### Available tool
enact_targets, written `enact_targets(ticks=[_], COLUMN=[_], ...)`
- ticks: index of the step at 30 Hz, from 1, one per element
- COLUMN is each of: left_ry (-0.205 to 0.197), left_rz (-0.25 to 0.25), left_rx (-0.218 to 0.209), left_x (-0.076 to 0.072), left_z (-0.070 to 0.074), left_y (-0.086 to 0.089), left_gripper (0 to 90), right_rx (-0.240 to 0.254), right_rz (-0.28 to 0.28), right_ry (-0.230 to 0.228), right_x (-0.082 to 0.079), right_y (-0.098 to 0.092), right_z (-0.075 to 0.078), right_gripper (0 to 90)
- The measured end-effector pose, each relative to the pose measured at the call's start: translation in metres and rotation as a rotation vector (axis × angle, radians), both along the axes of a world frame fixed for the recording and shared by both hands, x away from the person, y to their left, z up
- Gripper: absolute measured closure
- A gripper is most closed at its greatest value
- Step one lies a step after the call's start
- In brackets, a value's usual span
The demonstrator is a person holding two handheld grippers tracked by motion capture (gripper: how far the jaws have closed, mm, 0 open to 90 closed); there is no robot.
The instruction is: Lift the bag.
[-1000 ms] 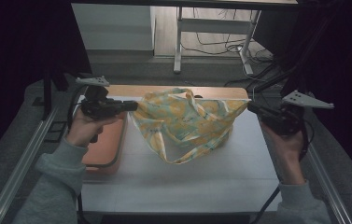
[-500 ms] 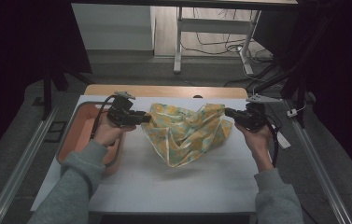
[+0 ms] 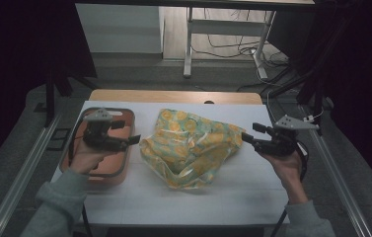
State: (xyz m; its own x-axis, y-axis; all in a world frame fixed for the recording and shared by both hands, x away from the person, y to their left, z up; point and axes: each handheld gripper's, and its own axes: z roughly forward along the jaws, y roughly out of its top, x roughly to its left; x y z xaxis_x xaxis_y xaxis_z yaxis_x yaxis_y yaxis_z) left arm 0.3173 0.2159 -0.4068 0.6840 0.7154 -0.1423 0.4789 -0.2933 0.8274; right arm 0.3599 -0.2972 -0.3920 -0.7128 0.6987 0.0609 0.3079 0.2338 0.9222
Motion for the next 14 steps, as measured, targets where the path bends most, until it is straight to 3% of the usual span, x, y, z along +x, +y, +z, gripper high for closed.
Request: enact_targets(ticks=[5,14], left_ry=[0.009,0.054], left_rz=[-0.008,-0.016], left_rx=[0.042,0.046], left_x=[-0.029,-0.029], left_z=[-0.019,-0.032], left_y=[0.005,0.003], left_gripper=[15.0,16.0], right_rx=[-0.054,-0.046], right_rz=[0.032,0.034], right_ry=[0.004,-0.004], right_x=[-0.019,-0.03], right_y=[-0.001,-0.009], right_z=[-0.022,-0.034], right_gripper=[35.8,37.8])
